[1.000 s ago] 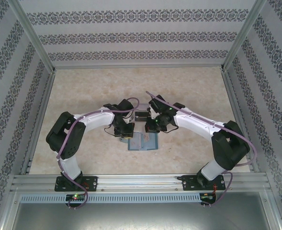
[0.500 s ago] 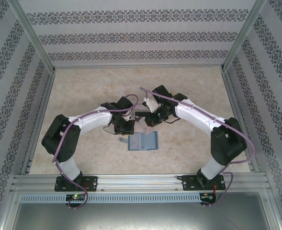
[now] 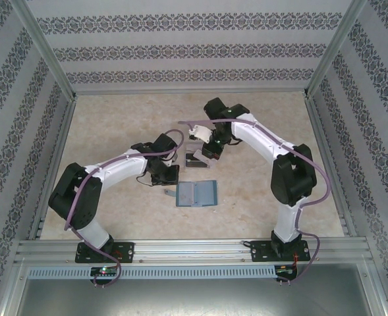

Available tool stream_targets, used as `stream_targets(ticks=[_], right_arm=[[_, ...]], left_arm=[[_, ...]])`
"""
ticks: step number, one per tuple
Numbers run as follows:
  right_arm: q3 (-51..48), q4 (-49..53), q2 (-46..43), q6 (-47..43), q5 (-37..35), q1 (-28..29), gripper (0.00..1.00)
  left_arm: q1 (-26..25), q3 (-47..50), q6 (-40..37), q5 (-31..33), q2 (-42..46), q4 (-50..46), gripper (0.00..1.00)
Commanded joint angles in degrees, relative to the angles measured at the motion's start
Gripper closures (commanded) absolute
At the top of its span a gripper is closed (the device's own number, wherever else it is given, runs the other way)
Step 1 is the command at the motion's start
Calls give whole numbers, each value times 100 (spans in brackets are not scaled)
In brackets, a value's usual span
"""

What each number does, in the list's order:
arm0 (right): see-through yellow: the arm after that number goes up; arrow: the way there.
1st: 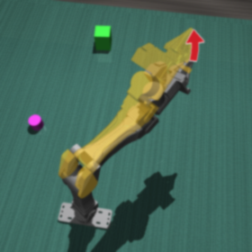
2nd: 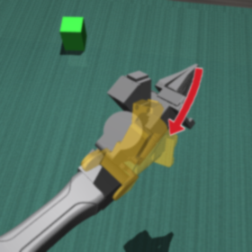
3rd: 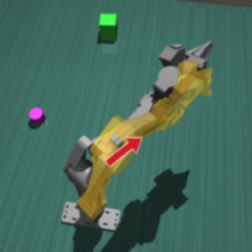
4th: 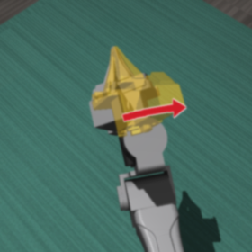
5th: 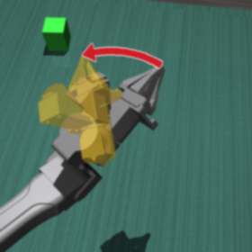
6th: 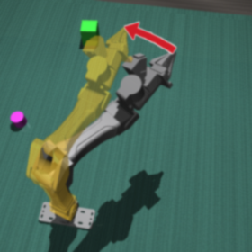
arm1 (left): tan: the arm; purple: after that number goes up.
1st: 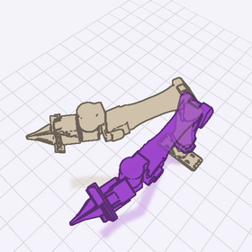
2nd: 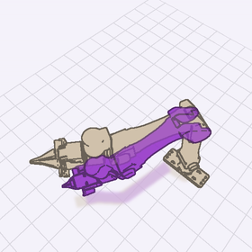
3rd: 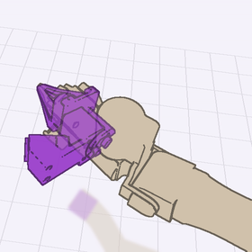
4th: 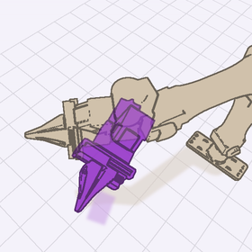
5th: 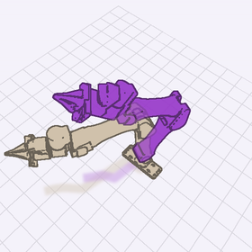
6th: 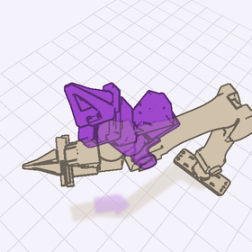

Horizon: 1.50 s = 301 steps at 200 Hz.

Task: Take the credit cards out of the card holder

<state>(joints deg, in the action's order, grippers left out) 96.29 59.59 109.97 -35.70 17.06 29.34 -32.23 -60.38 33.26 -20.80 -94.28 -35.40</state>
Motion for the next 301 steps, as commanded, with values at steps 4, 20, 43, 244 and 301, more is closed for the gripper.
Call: stream_targets(ticks=[4,20,43,244,301], right_arm=[[812,934,437,-1088,-363,-44,100],[1398,1250,733,-1287,-495,-48,100],[2156,1596,1147,-1550,-650,-44,99],[4586,2666,3183,-2068,-578,164,94],[4894,2889,2940,-2101,-742,194,94]], left_arm=[[118,141,-118,274,250,-148,100],[161,252,-110,327,393,-170,100],[227,315,-112,347,519,-260,100],[408,272,-47,367,420,-380,100],[454,206,-99,286,341,-362,100]])
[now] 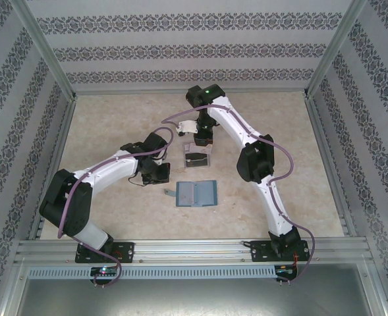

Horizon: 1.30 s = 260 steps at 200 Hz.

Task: Take the credit cards out of the card holder

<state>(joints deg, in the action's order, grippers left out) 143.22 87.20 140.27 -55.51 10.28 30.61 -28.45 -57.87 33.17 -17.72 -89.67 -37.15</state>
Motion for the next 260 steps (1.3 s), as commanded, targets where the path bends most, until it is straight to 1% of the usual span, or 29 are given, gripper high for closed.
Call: stream_targets(ticks=[1,48,78,96,198,260], right_arm=[[204,130,-97,-124,-67,68,94],[231,21,-333,-302,-193,121,94],[354,23,-231,-427,-290,180,95],[469,19,-171,-482,-209,200,96],[431,-9,268,-607,-106,103,97],[414,77,343,-551,36,94,97]], left_arm=[[76,-47,-91,-26,-125,-183,100],[74,-97,-118,-57,-201,-187,100],[77,-106,-109,-54,-191,-197,100],[88,-111,-109,-43,-203,-220,100],[138,-122,-126,-34,-243,-281,100],[151,-106,-96,-38,-235,-271,100]])
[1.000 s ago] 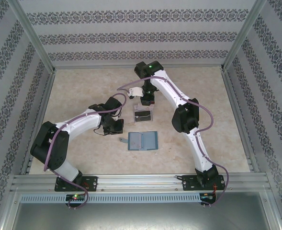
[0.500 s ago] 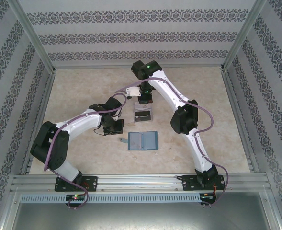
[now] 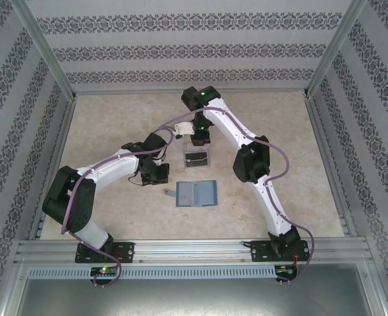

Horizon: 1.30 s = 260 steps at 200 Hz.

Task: Take the credit cards out of the card holder

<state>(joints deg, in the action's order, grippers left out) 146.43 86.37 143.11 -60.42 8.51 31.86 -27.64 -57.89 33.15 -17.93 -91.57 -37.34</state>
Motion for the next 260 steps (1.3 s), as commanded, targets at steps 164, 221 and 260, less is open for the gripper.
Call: stream_targets(ticks=[164,221,260], right_arm=[[-34,83,131,781,72,-30,78],[-660,-546,-603,1270,-373,-65,76],[-1949,-1840,-1494,2512,-660,-129,77]], left_arm=[[70,-65,-124,-131,-120,-185,100],[66,-125,-107,-292,-94,-38,100],[68,-206,-128,-222,-46,0,100]])
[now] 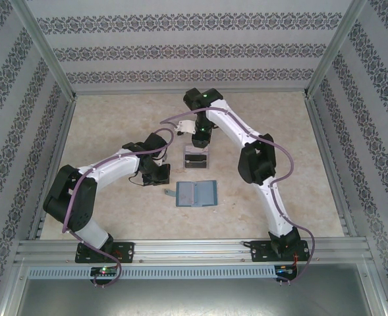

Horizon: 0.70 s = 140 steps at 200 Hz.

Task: Take the credit cards out of the card holder

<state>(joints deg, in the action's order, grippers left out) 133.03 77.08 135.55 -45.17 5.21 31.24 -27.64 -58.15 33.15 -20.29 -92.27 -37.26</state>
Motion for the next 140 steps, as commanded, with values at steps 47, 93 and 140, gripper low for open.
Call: stream_targets(ticks=[47,93,140], right_arm=[[-2524,-2537,-2048,2808,-54,-26,85],[-4501,-3974,-3280,4716,387,151,100],[-5923,-4812,-4198,6108,366,490,100]], left_arm=[[73,-127,-54,-283,91,344,100],[69,-57,42,-609,43,662,100],[27,86,196,-990,-104,1070,100]])
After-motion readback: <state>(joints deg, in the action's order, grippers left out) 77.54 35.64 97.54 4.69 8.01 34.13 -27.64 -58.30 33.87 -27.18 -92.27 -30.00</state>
